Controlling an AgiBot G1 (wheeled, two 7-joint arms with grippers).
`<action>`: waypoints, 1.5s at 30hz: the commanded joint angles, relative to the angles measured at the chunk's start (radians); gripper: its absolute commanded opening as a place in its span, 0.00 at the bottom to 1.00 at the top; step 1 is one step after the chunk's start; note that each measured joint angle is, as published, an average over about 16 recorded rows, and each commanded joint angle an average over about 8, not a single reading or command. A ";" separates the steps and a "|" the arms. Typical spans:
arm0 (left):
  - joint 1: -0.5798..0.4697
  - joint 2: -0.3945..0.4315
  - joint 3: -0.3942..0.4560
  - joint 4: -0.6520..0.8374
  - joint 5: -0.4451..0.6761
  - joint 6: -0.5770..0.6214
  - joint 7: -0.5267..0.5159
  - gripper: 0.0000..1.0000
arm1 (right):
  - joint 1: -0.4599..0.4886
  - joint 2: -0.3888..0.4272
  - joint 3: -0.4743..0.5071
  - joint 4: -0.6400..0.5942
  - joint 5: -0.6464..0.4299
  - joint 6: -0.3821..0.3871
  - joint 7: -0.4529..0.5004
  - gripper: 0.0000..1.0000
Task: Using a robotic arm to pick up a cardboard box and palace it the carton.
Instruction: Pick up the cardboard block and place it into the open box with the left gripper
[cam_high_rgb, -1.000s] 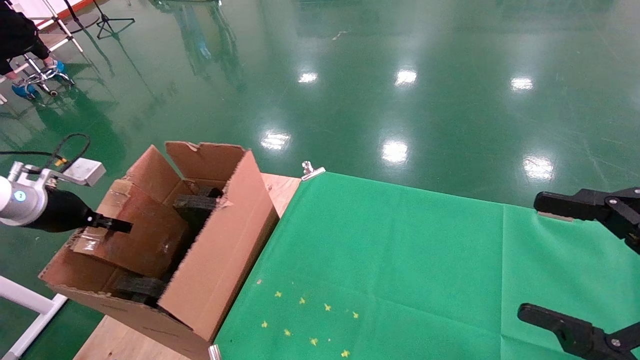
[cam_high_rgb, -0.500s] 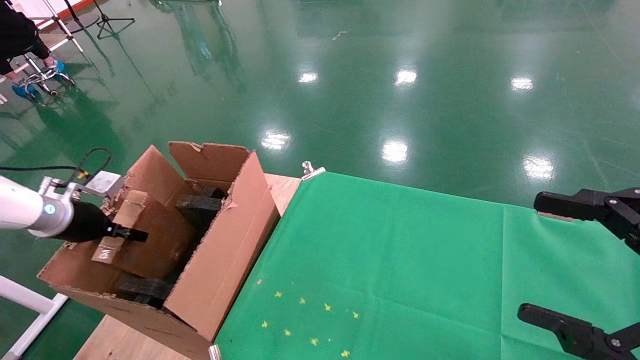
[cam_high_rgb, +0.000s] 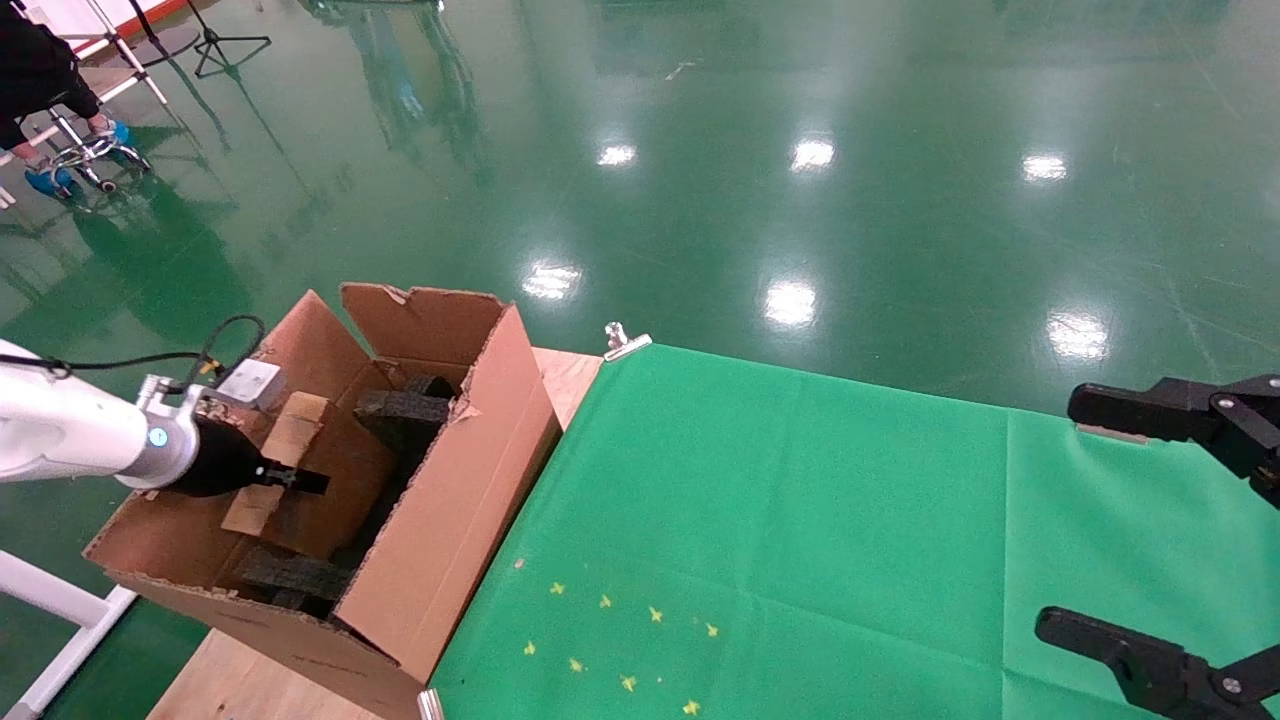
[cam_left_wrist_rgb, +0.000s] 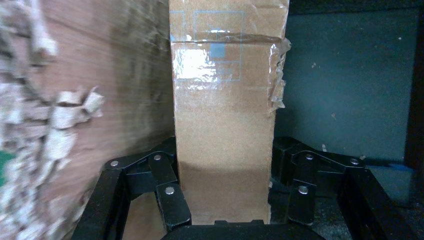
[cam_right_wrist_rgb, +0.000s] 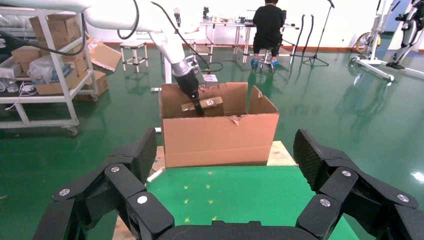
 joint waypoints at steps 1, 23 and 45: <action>0.012 0.008 -0.002 -0.001 -0.003 -0.008 -0.004 0.00 | 0.000 0.000 0.000 0.000 0.000 0.000 0.000 1.00; 0.068 0.038 -0.016 0.004 -0.022 -0.052 -0.043 1.00 | 0.000 0.000 0.000 0.000 0.000 0.000 0.000 1.00; 0.033 0.024 -0.009 0.003 -0.013 -0.044 -0.045 1.00 | 0.000 0.000 0.000 0.000 0.000 0.000 0.000 1.00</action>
